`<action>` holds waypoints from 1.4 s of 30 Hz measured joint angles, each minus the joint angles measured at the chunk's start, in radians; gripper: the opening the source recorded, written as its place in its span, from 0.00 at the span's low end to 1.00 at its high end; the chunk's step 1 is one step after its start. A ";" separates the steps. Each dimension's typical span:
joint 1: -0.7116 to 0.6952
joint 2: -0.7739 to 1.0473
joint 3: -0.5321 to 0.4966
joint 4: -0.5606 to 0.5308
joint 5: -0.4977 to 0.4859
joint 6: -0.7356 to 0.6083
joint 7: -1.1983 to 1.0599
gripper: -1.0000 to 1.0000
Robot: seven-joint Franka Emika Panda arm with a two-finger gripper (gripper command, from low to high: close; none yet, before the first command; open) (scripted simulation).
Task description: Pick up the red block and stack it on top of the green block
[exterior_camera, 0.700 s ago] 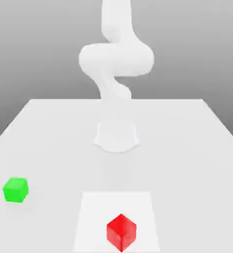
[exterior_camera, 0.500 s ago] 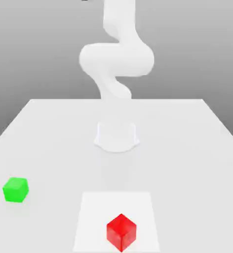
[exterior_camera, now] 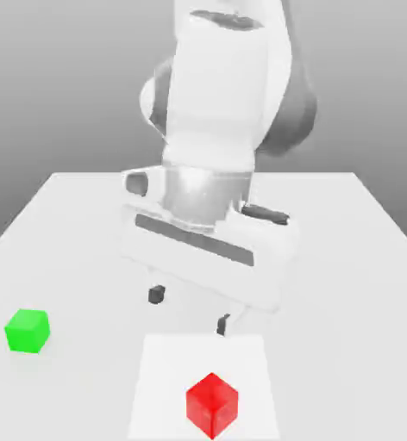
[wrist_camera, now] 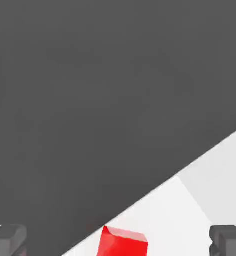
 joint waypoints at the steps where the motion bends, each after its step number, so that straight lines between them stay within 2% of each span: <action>1: 0.003 0.032 0.001 -0.008 0.013 0.016 0.019 0.50; 4: 0.006 0.124 0.009 -0.029 0.064 0.066 0.062 0.50; 9: 0.054 0.298 -0.053 -0.010 0.000 0.202 0.132 0.50; 10: 0.063 0.320 -0.064 -0.006 -0.011 0.220 0.140 0.00; 17: 0.062 0.318 -0.062 -0.007 -0.010 0.220 0.140 0.00; 23: 0.014 0.143 -0.015 -0.039 0.096 0.081 0.089 0.00; 33: -0.123 0.045 -0.186 -0.095 0.192 0.046 0.420 0.00; 42: -0.316 -0.027 -0.302 -0.147 0.203 0.026 0.784 0.00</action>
